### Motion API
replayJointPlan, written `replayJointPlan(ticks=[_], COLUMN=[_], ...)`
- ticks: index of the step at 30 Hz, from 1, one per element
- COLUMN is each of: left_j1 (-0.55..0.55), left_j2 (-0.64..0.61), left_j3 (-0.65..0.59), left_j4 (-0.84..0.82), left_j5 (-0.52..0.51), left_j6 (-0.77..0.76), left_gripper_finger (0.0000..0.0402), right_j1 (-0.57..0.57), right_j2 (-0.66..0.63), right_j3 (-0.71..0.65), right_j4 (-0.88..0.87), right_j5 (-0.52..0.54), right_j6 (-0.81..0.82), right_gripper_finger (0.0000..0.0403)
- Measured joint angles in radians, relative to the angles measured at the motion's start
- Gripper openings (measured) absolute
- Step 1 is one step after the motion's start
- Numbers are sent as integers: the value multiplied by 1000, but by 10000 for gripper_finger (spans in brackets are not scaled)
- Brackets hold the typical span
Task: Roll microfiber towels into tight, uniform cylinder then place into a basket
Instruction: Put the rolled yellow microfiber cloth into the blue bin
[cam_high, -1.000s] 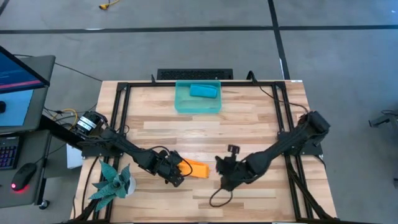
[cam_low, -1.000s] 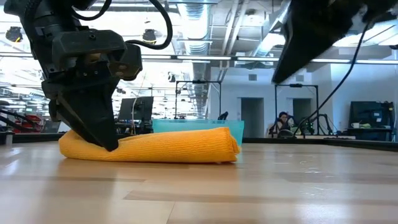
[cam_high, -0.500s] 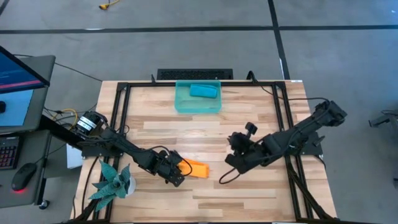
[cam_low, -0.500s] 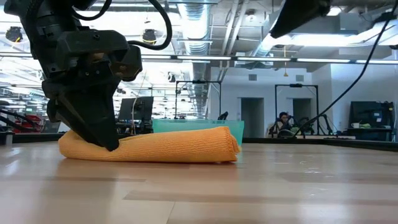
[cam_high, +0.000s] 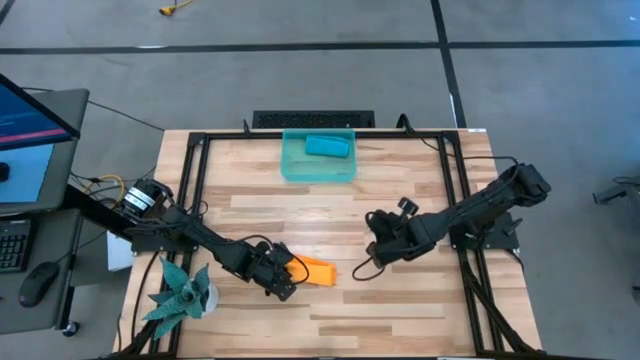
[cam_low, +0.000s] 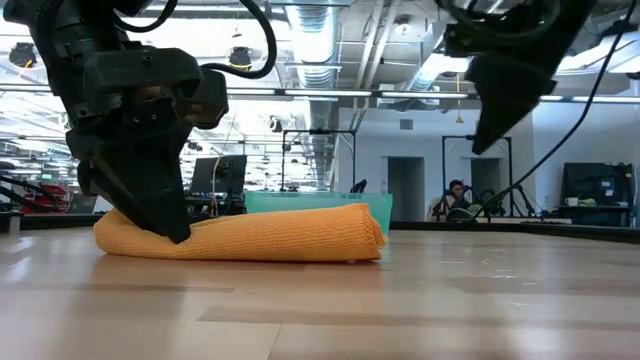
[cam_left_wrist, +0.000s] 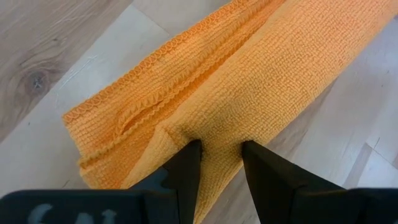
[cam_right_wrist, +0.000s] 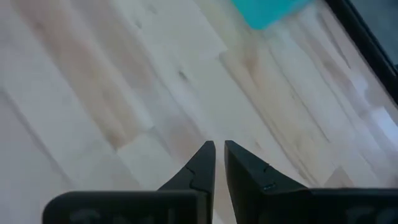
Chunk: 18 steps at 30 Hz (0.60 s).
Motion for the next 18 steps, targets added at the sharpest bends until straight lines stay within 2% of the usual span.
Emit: replayJointPlan(ticks=[13, 18], left_j1=[0, 0], left_j2=[0, 0], left_j3=[0, 0], left_j4=[11, 13], left_j5=[-4, -20], left_j6=[19, 22], left_gripper_finger=[119, 119], right_j1=[-7, 17], right_j2=[-6, -77], right_j3=[-135, -197], right_j4=[-54, -56], right_j5=[-29, -37], right_j6=[130, 187], right_gripper_finger=[59, 59])
